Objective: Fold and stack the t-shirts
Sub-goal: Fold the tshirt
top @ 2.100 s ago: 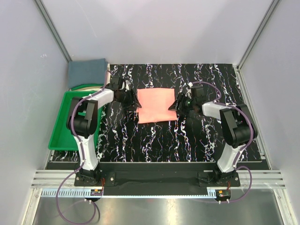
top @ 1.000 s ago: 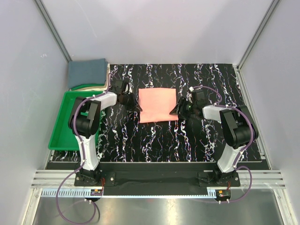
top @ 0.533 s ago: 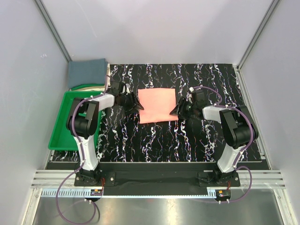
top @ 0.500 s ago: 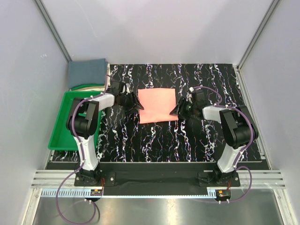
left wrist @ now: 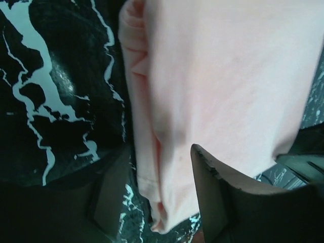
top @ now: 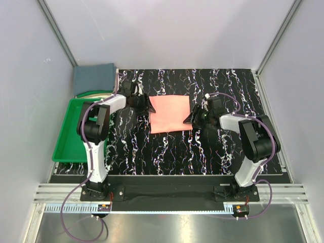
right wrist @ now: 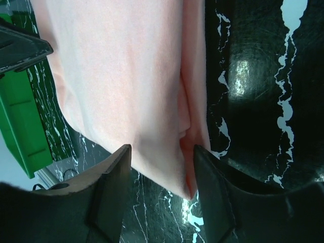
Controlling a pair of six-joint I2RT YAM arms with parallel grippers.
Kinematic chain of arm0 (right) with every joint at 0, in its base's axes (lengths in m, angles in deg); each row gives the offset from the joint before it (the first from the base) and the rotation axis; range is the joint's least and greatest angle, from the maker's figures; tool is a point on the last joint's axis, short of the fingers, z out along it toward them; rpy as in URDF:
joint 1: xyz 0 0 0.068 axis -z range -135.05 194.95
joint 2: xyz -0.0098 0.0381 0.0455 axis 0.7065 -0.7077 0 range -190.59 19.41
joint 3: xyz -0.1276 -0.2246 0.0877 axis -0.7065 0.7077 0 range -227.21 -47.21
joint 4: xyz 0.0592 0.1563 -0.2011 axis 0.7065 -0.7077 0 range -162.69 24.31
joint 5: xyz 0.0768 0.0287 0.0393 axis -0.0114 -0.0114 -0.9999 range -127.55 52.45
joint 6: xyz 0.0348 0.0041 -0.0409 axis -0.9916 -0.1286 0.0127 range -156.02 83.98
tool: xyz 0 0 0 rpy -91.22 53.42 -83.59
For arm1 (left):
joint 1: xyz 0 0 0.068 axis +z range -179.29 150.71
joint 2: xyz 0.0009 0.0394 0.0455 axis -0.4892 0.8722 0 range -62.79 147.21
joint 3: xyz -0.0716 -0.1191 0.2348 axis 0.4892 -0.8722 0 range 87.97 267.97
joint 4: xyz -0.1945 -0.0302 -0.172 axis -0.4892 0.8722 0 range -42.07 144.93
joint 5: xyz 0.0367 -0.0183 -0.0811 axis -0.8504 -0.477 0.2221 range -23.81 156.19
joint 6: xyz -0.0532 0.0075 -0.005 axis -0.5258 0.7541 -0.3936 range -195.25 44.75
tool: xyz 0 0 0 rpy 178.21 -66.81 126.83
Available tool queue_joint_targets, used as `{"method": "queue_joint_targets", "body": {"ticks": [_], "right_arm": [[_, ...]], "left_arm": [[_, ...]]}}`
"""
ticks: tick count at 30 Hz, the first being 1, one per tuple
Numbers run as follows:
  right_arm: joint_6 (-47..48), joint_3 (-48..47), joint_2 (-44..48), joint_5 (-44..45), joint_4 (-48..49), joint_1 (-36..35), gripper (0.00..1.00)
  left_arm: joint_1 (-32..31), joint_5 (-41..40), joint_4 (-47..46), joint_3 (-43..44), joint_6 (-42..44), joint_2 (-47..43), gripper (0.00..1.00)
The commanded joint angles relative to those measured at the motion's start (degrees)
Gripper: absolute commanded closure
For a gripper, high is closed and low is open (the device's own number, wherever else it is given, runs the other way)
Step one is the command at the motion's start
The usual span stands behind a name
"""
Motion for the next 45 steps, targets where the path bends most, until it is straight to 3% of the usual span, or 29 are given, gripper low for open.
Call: {"method": "queue_joint_targets", "body": {"ticks": [1, 5, 14, 20, 23, 25, 38, 41, 43, 45], "right_arm": [[0.6, -0.5, 3.7, 1.2, -0.7, -0.3, 0.39], [0.7, -0.2, 6.6, 2.3, -1.9, -0.5, 0.38], [1.3, -0.8, 13.1, 3.4, -4.7, -0.4, 0.36], [2.2, -0.7, 14.9, 4.1, -6.7, -0.4, 0.35], [1.8, -0.2, 15.0, 4.7, -6.6, -0.4, 0.34], [1.5, -0.4, 15.1, 5.2, -6.6, -0.4, 0.34], [1.7, 0.1, 17.0, 5.4, -6.7, -0.3, 0.33], [1.2, 0.3, 17.9, 5.4, -6.7, -0.3, 0.33], [1.3, 0.4, 18.7, 5.4, -7.1, -0.3, 0.33], [1.3, 0.6, 19.3, 5.7, -7.3, -0.3, 0.32]], "left_arm": [[-0.5, -1.3, 0.9, 2.3, 1.3, 2.4, 0.44], [-1.6, -2.2, 0.9, 2.2, 1.0, 3.5, 0.53], [-1.9, 1.7, 0.9, 7.0, -1.5, 5.9, 1.0], [-2.0, 0.7, 2.8, 8.9, -3.1, 0.7, 1.0], [-3.6, -10.6, 10.7, 12.1, -0.8, -2.2, 1.0], [-4.2, -13.6, 14.3, 13.6, 0.6, -2.5, 1.0], [-4.9, -16.0, 16.2, 10.3, -1.1, -2.9, 1.0], [-4.2, -15.7, 15.7, 10.2, -1.6, -0.9, 0.92], [-3.6, -15.0, 15.1, 10.0, -1.8, 0.5, 0.79], [-3.4, -14.8, 13.9, 9.1, -2.1, 0.9, 0.73]]}}
